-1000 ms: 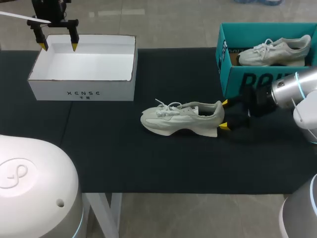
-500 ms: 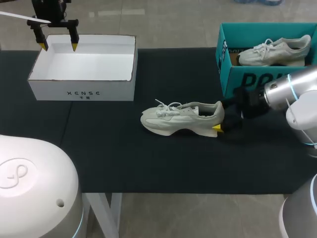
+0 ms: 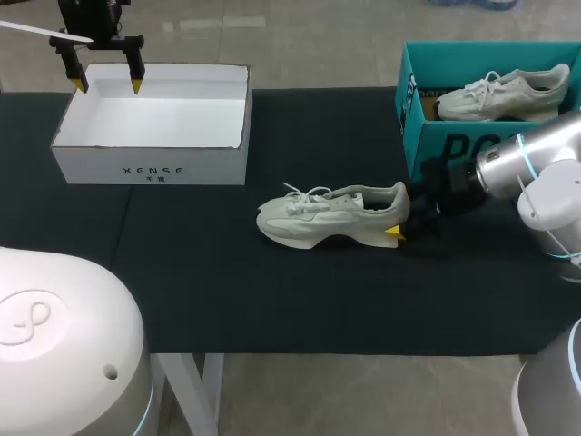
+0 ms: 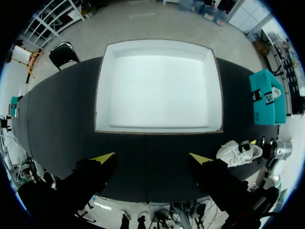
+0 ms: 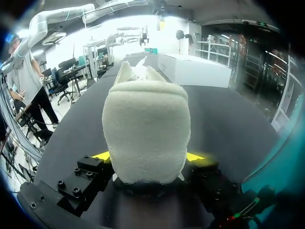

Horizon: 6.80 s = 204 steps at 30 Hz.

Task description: Take the shoe out of the shoebox, open the shoe tongue, remove and reinsert the insole, then place the shoe into the shoebox

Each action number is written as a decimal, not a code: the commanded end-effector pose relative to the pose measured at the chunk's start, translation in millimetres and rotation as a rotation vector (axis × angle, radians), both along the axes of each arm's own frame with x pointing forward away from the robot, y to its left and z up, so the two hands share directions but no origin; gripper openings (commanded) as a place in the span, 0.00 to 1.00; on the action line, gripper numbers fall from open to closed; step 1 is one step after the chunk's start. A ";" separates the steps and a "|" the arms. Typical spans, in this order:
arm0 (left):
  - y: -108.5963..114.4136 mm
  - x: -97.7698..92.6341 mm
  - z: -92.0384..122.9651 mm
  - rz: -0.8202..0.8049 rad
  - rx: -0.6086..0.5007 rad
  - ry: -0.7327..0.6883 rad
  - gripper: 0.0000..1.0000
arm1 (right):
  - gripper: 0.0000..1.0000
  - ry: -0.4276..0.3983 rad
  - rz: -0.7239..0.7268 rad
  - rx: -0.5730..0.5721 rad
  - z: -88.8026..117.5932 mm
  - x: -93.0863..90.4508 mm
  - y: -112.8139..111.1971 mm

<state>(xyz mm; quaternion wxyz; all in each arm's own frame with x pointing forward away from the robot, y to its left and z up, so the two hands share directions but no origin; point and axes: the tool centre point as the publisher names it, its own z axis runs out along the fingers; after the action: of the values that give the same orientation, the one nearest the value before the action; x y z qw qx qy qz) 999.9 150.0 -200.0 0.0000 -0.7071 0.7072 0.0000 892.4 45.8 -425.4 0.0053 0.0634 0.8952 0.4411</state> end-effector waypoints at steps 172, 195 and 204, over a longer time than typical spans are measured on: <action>-370.4 -115.0 -113.7 -0.304 0.037 0.233 0.00 | 0.00 0.008 0.013 -0.004 -5.0 4.1 2.6; -267.8 -63.0 -116.3 -0.099 0.034 0.147 0.00 | 0.00 0.008 0.013 -0.004 -5.0 4.1 2.6; -240.5 -71.6 -149.2 -0.062 0.046 0.157 0.00 | 0.00 0.008 0.013 -0.004 -5.0 4.1 2.6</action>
<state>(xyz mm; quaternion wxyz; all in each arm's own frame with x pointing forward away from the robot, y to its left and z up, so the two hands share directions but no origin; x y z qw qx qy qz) 931.2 -105.2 -342.6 -0.0358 -0.6814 0.7265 0.0810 896.6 52.6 -424.7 -0.0004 0.0594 0.8960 0.4401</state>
